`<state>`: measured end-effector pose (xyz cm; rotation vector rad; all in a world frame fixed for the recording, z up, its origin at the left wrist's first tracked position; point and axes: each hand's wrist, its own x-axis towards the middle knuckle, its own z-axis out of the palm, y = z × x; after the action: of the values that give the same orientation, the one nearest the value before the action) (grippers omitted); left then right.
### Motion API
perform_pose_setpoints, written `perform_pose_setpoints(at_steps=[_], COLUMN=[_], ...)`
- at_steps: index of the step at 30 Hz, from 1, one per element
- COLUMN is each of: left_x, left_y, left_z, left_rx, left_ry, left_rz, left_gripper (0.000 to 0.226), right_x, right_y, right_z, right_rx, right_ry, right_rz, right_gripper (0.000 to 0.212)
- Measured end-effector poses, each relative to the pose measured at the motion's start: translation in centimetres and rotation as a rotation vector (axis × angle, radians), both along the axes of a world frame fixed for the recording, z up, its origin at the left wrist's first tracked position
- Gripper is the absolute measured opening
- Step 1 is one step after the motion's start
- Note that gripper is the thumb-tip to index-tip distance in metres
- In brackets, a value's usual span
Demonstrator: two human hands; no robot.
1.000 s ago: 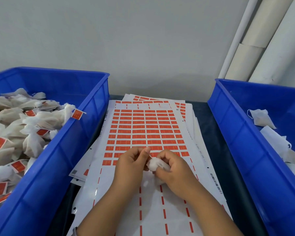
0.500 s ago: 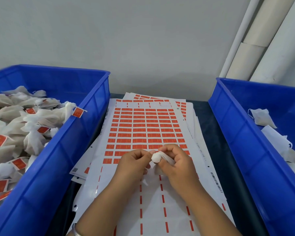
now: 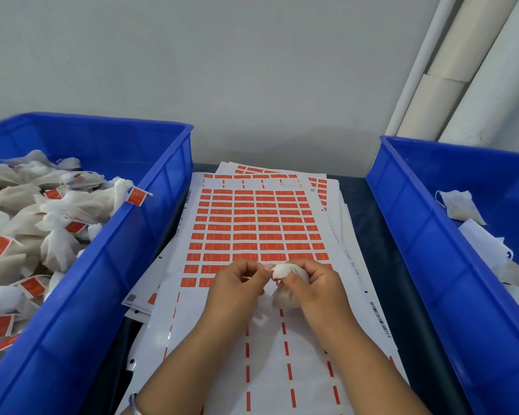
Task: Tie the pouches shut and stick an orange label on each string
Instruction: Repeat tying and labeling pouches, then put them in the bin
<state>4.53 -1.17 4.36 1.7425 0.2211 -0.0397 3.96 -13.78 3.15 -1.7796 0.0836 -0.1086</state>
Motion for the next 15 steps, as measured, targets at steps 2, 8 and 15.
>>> perform_pose_setpoints(at_steps=[2, 8, 15], left_x=[-0.3, -1.0, -0.8], left_y=[0.0, -0.1, -0.3], left_z=[0.0, -0.3, -1.0], left_rx=[0.010, 0.211, 0.366], left_ry=[-0.091, -0.359, -0.449], left_rz=[0.044, -0.070, -0.056], left_gripper=[0.008, 0.022, 0.017], right_x=[0.2, 0.4, 0.3], right_y=[-0.1, -0.2, 0.0], right_z=[0.0, 0.3, 0.4], right_rx=[0.043, 0.203, 0.246], right_ry=[0.049, 0.127, 0.134], right_rz=[-0.050, -0.088, -0.099], right_gripper=[0.005, 0.010, 0.010])
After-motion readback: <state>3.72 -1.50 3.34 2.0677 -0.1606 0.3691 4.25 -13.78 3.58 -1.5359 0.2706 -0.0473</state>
